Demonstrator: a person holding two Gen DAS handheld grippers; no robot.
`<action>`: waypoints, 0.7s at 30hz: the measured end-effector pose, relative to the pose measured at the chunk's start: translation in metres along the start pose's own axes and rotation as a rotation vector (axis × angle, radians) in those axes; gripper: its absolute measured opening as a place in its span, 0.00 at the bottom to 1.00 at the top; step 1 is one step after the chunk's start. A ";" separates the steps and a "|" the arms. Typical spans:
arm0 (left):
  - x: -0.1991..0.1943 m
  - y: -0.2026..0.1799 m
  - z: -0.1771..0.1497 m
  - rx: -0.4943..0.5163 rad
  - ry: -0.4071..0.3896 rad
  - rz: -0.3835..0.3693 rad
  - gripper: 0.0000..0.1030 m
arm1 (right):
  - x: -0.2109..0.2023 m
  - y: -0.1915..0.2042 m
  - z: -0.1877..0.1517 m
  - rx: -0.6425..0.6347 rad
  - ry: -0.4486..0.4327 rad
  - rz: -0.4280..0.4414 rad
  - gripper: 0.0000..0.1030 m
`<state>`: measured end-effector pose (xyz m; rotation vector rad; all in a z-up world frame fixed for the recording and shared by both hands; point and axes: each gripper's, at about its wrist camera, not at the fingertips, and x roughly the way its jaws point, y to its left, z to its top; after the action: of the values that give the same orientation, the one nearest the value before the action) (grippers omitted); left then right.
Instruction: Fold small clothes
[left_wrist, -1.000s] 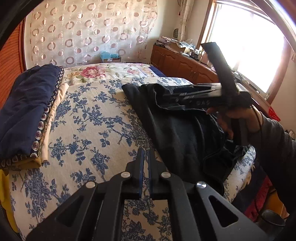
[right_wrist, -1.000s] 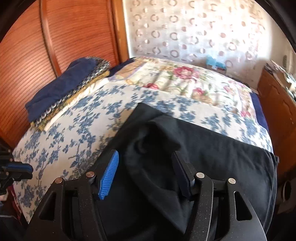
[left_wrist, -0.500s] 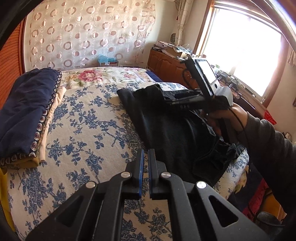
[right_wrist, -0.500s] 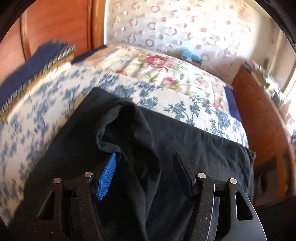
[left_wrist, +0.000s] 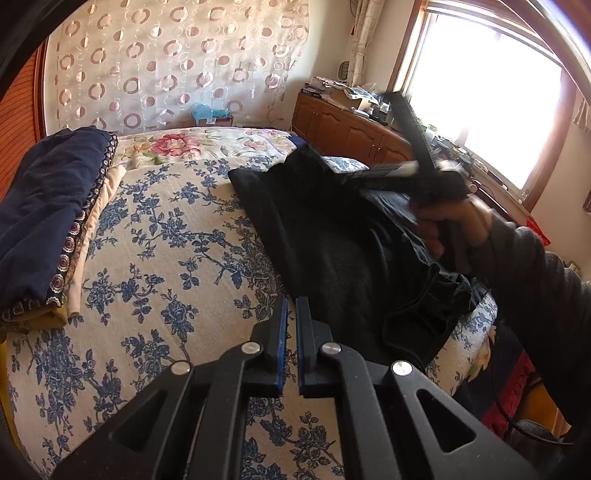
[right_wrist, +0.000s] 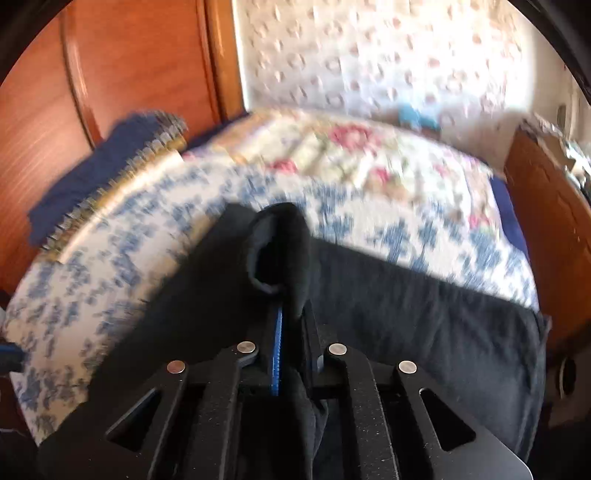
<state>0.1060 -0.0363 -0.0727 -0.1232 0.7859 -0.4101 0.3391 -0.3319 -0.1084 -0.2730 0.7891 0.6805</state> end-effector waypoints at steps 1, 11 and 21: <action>0.000 0.000 0.000 -0.001 0.000 -0.001 0.00 | -0.012 -0.001 0.003 -0.001 -0.032 -0.010 0.05; 0.001 -0.015 0.001 0.028 0.001 -0.028 0.00 | -0.093 -0.080 0.032 0.093 -0.071 -0.197 0.05; 0.006 -0.027 0.010 0.052 -0.001 -0.036 0.00 | -0.079 -0.149 -0.026 0.238 0.055 -0.390 0.37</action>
<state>0.1078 -0.0637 -0.0627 -0.0891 0.7725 -0.4644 0.3813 -0.4930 -0.0715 -0.2207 0.8317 0.2106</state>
